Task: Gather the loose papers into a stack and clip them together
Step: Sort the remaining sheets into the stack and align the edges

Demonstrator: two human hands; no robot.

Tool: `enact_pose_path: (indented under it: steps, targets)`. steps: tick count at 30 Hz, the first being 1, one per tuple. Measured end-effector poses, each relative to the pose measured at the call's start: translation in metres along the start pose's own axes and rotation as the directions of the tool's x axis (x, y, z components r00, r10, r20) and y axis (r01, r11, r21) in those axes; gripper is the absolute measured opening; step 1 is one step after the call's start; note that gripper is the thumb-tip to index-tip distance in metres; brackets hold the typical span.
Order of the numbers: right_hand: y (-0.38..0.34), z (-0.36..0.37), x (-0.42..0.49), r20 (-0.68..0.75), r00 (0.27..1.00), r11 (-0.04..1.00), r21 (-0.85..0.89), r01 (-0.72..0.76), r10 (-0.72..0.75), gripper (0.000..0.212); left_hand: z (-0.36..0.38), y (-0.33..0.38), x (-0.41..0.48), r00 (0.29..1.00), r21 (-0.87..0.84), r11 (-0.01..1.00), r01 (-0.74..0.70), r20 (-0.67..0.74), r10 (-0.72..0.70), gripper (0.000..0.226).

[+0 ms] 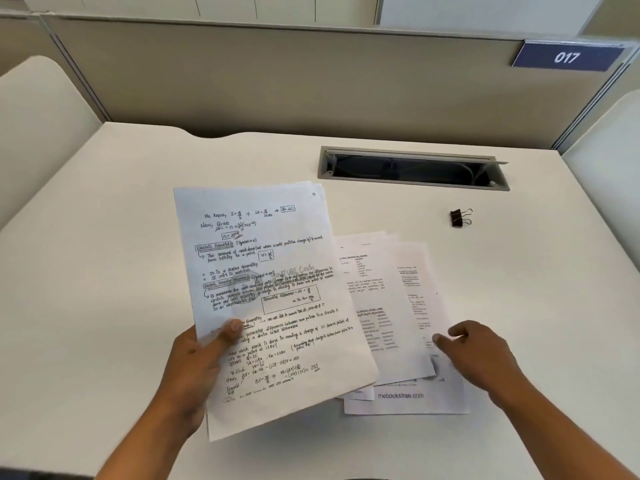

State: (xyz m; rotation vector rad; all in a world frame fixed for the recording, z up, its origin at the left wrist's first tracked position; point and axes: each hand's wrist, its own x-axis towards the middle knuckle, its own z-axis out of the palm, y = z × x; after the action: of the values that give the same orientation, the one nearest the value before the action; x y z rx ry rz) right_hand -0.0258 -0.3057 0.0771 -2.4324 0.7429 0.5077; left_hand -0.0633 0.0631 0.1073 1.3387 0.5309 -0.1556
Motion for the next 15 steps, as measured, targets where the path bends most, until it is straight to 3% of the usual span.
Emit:
enact_pose_path:
  steps: [5, 7, 9, 12, 15]
  targets:
    - [-0.014, 0.023, -0.017, 0.017, 1.0, 0.975, -0.221, 0.02, -0.016, 0.063, -0.003, -0.004, 0.0, 1.0, -0.02, 1.0, -0.001, 0.005, 0.001, 0.067]
    - [-0.02, 0.033, -0.022, 0.02, 1.0, 0.966, -0.26, 0.002, 0.004, 0.075, -0.003, -0.007, -0.001, 1.0, -0.019, 1.0, -0.006, 0.001, 0.006, 0.066]
    - [-0.027, 0.039, -0.027, 0.012, 1.0, 0.959, -0.282, -0.017, 0.022, 0.085, -0.005, -0.01, -0.002, 1.0, -0.018, 1.0, 0.006, 0.003, -0.006, 0.048]
    - [-0.033, 0.045, -0.033, 0.002, 1.0, 0.95, -0.31, -0.029, 0.031, 0.084, -0.008, -0.014, -0.002, 1.0, -0.004, 1.0, 0.025, 0.012, -0.025, 0.048]
    - [-0.035, 0.046, -0.034, 0.004, 0.998, 0.964, -0.261, -0.052, 0.055, 0.077, -0.014, -0.017, 0.001, 0.999, 0.009, 0.999, 0.049, 0.012, -0.049, 0.032]
